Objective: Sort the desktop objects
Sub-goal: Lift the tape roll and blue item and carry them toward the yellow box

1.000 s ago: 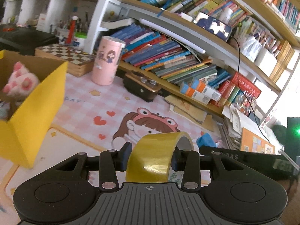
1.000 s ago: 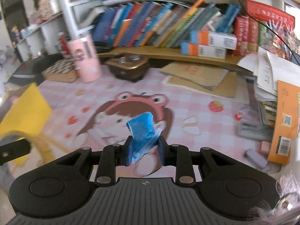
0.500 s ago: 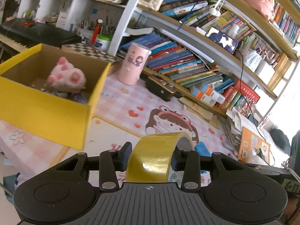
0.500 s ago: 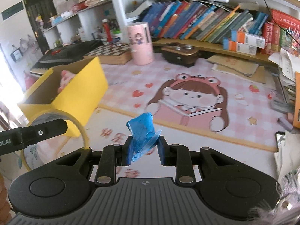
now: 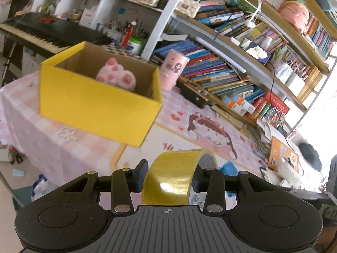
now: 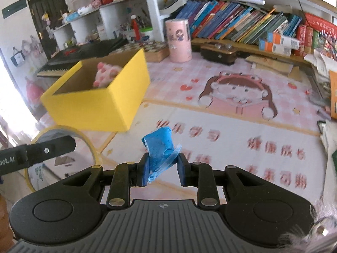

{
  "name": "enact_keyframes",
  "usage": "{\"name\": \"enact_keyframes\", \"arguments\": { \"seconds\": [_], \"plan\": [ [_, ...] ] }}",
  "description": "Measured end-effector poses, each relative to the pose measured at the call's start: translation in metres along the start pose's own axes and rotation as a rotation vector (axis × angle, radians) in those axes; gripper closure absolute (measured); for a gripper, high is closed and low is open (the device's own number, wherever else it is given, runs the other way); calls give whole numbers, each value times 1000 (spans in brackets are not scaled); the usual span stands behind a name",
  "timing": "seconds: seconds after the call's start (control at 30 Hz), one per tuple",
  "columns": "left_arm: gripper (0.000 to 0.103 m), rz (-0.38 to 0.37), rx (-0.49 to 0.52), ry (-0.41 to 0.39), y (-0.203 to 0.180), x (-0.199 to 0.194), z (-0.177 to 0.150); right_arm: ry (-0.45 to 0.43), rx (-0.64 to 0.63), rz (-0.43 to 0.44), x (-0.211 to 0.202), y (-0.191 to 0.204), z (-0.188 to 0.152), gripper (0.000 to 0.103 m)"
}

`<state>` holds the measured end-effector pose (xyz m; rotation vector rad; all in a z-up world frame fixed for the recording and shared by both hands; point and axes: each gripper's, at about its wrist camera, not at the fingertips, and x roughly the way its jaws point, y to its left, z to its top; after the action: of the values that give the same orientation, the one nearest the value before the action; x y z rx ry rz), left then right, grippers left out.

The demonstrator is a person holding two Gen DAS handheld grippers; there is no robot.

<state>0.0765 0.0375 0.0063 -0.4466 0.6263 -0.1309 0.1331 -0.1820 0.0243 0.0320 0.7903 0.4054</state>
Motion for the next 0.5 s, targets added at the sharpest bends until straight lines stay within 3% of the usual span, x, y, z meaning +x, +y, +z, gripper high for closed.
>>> {"name": "enact_keyframes", "arguments": {
  "seconds": [0.5],
  "plan": [
    [64, 3, -18, 51, 47, -52, -24, 76, 18, 27, -16, 68, -53, 78]
  ]
}}
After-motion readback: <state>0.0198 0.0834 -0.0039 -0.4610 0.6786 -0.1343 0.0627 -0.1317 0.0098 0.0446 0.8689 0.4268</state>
